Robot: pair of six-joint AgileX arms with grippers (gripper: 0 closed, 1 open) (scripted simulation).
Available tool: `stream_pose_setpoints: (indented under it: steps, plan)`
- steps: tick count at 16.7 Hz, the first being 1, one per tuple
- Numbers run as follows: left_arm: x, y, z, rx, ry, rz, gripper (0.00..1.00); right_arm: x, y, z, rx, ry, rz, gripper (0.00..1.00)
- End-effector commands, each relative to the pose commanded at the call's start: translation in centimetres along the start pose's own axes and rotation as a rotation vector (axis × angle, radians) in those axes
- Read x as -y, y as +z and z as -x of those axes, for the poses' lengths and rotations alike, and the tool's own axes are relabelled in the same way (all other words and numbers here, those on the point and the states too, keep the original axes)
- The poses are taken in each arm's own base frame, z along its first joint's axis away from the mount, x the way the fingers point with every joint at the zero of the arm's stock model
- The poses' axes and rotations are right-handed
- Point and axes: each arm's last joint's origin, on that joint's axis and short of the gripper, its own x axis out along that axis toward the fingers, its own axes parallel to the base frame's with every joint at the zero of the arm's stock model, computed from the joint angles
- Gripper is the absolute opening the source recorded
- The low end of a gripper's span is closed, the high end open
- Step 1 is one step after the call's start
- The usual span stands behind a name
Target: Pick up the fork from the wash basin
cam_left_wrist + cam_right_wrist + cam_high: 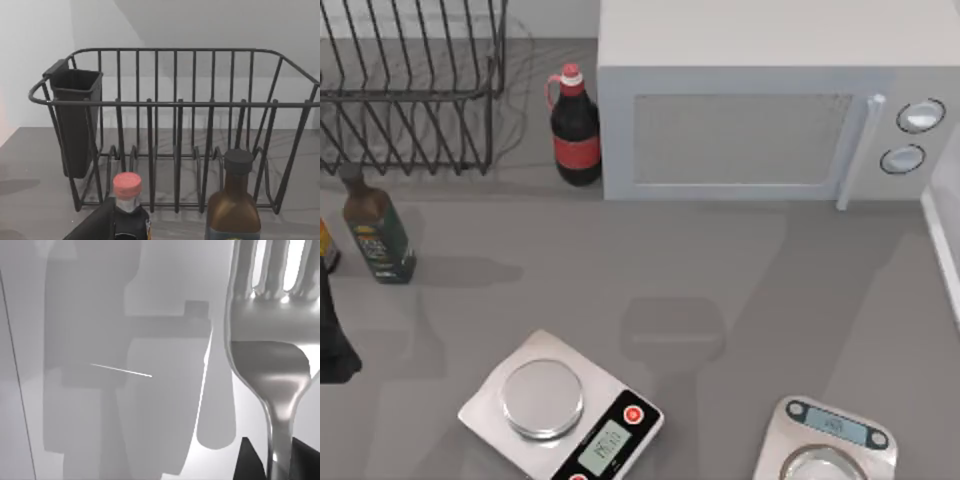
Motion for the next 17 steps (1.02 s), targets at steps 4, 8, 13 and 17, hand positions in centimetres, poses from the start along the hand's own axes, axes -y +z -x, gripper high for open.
stream_pose_setpoints:
  steps: [4, 8, 13, 17]
  plan:
    - [0.0, 0.0, 0.0, 0.0, 0.0, 0.0, 1.0, -0.2, -0.4, 4.7, 0.024, -0.006, 0.001, 0.0]
    - [0.0, 0.0, 0.0, 0.0, 0.0, 0.0, 1.0, -0.2, -0.4, 4.8, 0.025, -0.005, 0.0, 0.0]
    - [0.0, 0.0, 0.0, 0.0, 0.0, 0.0, 1.0, -3.6, -2.0, 7.0, 0.02, 0.014, -0.015, 0.0]
    - [0.0, 0.0, 0.0, 0.0, 0.0, 0.0, 1.0, -10.5, -6.8, 11.3, 0.021, 0.03, -0.031, 0.0]
